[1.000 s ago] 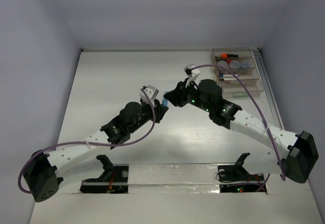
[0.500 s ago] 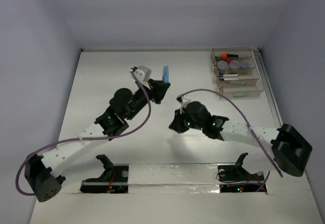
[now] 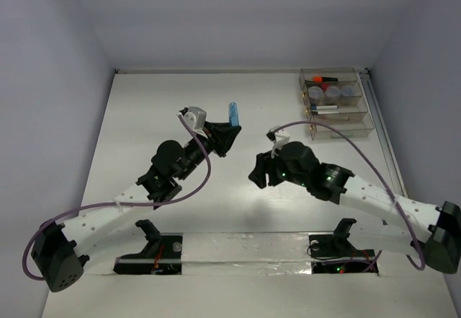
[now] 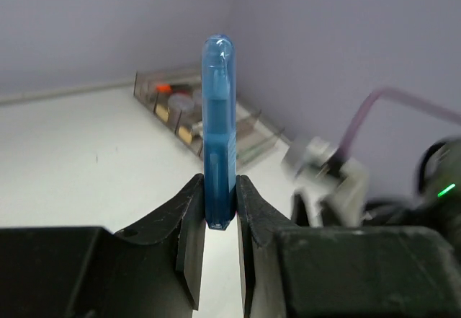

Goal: Sort the stationery into containers
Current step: Place the pen in the storage box.

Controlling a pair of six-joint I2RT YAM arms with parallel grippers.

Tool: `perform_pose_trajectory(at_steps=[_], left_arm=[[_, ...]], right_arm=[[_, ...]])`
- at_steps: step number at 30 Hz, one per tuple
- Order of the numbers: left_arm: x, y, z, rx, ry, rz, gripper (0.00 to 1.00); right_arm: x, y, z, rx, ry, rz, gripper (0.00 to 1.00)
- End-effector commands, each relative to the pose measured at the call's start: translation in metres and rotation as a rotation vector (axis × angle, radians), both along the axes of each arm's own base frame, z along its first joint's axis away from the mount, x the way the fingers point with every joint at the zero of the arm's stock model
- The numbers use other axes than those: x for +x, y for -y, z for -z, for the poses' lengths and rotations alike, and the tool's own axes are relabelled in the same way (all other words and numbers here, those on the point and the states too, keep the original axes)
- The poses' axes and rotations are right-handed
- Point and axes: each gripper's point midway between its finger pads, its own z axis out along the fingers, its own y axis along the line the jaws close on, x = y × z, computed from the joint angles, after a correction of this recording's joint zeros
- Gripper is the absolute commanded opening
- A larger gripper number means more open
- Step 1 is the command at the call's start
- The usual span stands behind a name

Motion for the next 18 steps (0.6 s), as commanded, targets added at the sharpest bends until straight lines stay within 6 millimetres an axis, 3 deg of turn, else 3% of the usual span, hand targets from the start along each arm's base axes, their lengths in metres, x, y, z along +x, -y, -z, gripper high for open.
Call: perform_pose_trajectory(at_steps=[1,3,6,10,18], left_arm=[[-0.015,-0.002,-0.004,-0.059,0.017,0.058,0.00],[-0.021,0.001,0.015,-0.050,-0.012,0.092,0.00],[-0.034,0.004,0.029,-0.053,-0.024,0.156,0.00],[-0.048,0.010,0.038,-0.077,-0.041,0.245,0.00],[-0.065,0.020,0.037,-0.100,-0.017,0.356,0.00]], right_arm=[[0.020,0.010,-0.073,0.071,0.214,0.036,0.67],[0.021,0.013,-0.115,0.151,0.308,0.026,0.72],[0.019,0.015,-0.159,0.213,0.418,-0.001,0.78],[0.016,0.010,-0.196,0.289,0.504,-0.050,0.84],[0.021,-0.018,-0.207,0.362,0.490,-0.108,0.89]])
